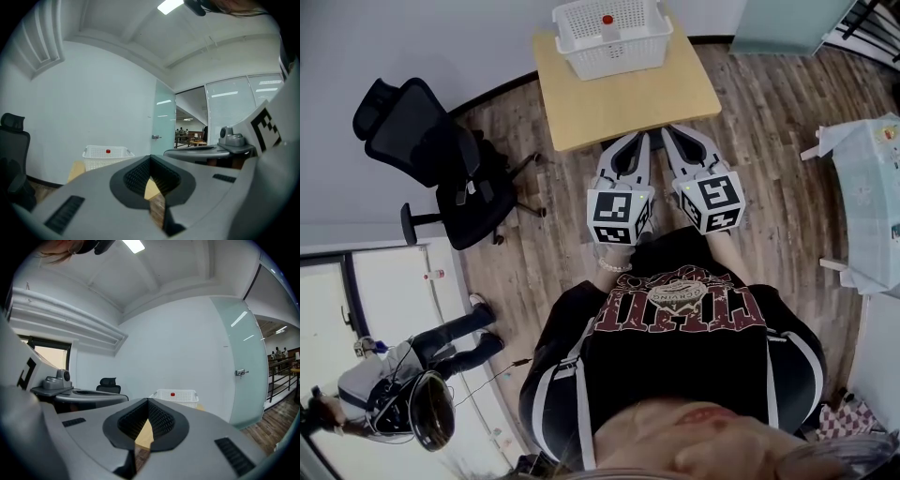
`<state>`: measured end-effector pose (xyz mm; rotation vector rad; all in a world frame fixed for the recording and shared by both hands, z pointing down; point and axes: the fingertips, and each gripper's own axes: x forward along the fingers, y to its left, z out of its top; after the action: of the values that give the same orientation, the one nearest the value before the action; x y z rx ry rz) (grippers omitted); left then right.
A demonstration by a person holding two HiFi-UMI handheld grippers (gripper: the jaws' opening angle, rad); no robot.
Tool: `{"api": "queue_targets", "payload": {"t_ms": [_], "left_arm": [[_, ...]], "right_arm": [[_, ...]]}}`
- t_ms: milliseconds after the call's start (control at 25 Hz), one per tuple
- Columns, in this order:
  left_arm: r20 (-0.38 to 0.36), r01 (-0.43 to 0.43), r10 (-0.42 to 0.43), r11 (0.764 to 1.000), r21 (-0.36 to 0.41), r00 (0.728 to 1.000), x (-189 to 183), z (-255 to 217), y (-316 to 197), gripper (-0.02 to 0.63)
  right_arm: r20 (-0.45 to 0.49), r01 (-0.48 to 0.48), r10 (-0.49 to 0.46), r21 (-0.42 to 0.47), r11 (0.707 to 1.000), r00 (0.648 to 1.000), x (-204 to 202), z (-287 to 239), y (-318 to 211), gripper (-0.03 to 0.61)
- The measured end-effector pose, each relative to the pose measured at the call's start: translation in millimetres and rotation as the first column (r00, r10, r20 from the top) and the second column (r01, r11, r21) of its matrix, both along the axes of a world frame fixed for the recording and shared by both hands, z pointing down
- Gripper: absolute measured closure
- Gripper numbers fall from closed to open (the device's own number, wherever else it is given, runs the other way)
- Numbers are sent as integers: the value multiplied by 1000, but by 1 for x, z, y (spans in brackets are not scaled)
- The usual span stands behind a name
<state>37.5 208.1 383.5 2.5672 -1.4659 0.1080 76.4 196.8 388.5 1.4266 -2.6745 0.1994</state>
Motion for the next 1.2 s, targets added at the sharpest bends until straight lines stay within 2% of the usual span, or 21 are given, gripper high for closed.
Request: {"api": "queue_targets", "payload": {"t_ms": [640, 960, 1200], "left_arm": [[4, -48, 48, 999, -12, 999, -35, 8, -53, 566], [7, -72, 72, 997, -18, 997, -35, 8, -59, 566], [3, -56, 56, 998, -14, 998, -40, 9, -62, 566]], "right_arm": [[-3, -39, 39, -16, 999, 999, -39, 9, -53, 561], [-5, -62, 62, -22, 998, 998, -40, 10, -60, 561], [-3, -56, 56, -17, 998, 998, -42, 10, -65, 561]]}}
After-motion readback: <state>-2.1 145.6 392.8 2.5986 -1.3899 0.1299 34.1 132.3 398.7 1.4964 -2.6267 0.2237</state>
